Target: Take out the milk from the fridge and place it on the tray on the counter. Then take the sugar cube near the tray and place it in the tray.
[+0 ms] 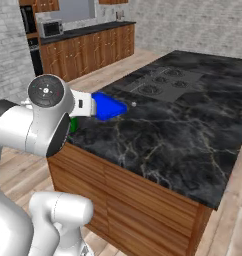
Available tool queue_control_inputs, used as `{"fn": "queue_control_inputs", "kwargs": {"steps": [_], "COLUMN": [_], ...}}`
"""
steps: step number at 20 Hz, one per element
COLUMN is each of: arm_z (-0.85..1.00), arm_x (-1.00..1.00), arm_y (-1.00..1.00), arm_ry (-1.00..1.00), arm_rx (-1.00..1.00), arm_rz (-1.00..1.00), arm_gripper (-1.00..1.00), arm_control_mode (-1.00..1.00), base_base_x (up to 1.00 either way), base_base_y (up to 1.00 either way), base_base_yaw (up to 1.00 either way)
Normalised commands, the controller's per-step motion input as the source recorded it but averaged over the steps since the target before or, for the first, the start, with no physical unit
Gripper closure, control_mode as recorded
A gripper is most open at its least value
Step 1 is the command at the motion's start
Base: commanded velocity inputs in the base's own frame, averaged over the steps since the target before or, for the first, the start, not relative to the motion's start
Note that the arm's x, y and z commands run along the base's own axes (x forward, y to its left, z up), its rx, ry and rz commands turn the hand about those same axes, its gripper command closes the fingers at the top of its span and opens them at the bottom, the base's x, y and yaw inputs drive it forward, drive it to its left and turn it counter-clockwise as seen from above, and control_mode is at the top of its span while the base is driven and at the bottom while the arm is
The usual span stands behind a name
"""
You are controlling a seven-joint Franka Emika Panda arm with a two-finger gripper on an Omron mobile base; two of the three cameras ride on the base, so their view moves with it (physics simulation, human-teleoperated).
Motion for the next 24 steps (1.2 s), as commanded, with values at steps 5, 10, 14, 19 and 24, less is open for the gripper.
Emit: {"fn": "queue_control_inputs", "kwargs": {"steps": [5,10,14,19,24], "arm_z": [0.00,0.00,0.00,0.00,0.00], "arm_x": [0.00,0.00,0.00,0.00,0.00], "arm_y": [0.00,0.00,0.00,0.00,0.00], "arm_ry": [0.00,0.00,0.00,0.00,0.00], "arm_rx": [0.00,0.00,0.00,0.00,0.00], "arm_rz": [0.00,0.00,0.00,0.00,0.00], "arm_gripper": [1.00,1.00,1.00,1.00,1.00], "arm_control_mode": [1.00,1.00,1.00,1.00,1.00], "base_base_x": [0.47,0.02,0.05,0.11,0.14], "base_base_y": [1.00,1.00,1.00,1.00,1.00], "base_base_yaw": [-0.18,-0.24,-0.28,-0.31,-0.37]}}
